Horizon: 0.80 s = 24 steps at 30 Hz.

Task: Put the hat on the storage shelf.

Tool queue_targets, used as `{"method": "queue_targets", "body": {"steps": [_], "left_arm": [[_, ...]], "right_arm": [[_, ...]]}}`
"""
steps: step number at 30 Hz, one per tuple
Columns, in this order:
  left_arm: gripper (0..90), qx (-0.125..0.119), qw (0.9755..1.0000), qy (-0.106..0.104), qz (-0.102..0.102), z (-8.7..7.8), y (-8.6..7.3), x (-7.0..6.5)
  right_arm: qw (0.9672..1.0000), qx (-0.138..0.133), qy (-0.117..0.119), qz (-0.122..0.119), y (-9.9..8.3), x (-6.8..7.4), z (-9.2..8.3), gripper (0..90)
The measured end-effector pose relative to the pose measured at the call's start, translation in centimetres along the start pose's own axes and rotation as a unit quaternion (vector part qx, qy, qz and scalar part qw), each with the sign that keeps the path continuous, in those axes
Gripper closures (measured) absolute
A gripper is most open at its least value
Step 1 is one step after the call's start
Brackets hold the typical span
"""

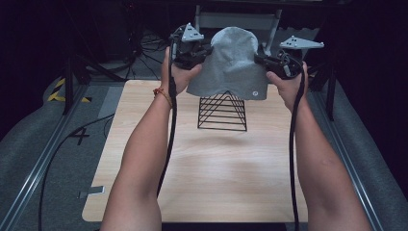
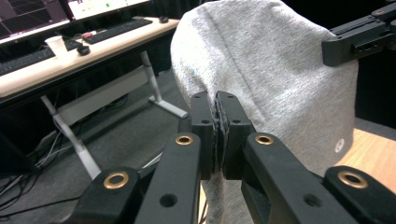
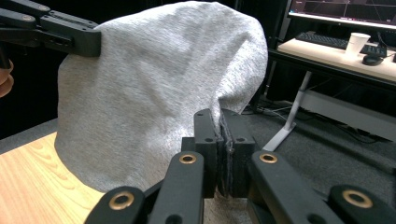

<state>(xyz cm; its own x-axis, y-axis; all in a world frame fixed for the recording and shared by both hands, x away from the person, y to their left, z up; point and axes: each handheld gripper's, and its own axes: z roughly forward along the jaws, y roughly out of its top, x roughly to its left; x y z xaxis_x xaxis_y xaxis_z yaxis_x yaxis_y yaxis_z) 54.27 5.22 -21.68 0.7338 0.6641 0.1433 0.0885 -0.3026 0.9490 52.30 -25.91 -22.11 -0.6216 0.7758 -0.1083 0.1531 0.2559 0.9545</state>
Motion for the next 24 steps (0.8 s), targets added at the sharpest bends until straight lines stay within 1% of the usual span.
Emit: {"method": "queue_targets", "body": {"steps": [1, 2, 3, 8, 11, 13, 14, 15, 16, 18, 19, 22, 24], "left_arm": [[86.7, -0.001, 1.0000, -0.002, -0.002, -0.2, -0.1, 0.0], [86.8, -0.007, 1.0000, -0.005, -0.003, -0.5, -0.2, 0.1], [86.7, -0.012, 0.9999, -0.007, -0.010, -0.8, -0.3, 0.1], [86.7, -0.019, 0.9997, -0.010, -0.007, -1.8, -0.1, 0.1], [86.7, -0.022, 0.9996, -0.015, -0.003, -2.2, 0.0, -0.1], [86.7, -0.012, 0.9998, -0.013, 0.010, -2.1, -0.1, -0.3], [86.7, -0.012, 0.9998, -0.013, 0.010, -2.1, -0.1, -0.3], [86.7, -0.007, 0.9997, -0.018, 0.013, -1.9, -0.6, -0.6], [86.7, -0.010, 0.9996, -0.021, 0.014, -1.9, -0.7, -0.7], [86.7, -0.018, 0.9994, -0.030, 0.008, -1.9, -1.1, -1.0], [86.7, -0.017, 0.9993, -0.032, 0.007, -1.9, -1.3, -1.0], [86.7, -0.027, 0.9992, -0.028, -0.004, -2.0, -1.2, -0.8], [86.7, -0.032, 0.9990, -0.030, -0.007, -2.2, -1.0, -0.6]], "right_arm": [[1.0000, -0.001, 0.001, 0.002, 0.0, 0.0, -0.1, 86.4], [1.0000, -0.004, 0.000, -0.002, -0.1, 0.0, -0.3, 86.4], [1.0000, -0.004, 0.001, 0.002, -0.1, 0.0, -0.5, 86.4], [0.9999, -0.012, 0.000, 0.001, 0.0, 0.0, -1.1, 86.4], [0.9999, -0.014, 0.002, 0.000, 0.1, 0.2, -1.4, 86.4], [0.9999, -0.011, 0.001, -0.003, 0.0, 0.2, -1.4, 86.4], [1.0000, -0.010, 0.002, -0.002, -0.2, 0.3, -1.3, 86.4], [1.0000, -0.007, 0.002, -0.004, -0.4, 0.4, -1.3, 86.3], [0.9999, -0.007, 0.004, -0.006, -0.5, 0.5, -1.2, 86.3], [0.9999, -0.009, 0.007, -0.009, -0.9, 0.5, -1.3, 86.4], [0.9999, -0.009, 0.009, -0.006, -1.0, 0.6, -1.3, 86.3], [0.9999, -0.006, 0.010, -0.007, -1.3, 0.5, -1.5, 86.4], [0.9999, -0.011, 0.009, -0.006, -1.1, 0.3, -1.8, 86.3]]}}
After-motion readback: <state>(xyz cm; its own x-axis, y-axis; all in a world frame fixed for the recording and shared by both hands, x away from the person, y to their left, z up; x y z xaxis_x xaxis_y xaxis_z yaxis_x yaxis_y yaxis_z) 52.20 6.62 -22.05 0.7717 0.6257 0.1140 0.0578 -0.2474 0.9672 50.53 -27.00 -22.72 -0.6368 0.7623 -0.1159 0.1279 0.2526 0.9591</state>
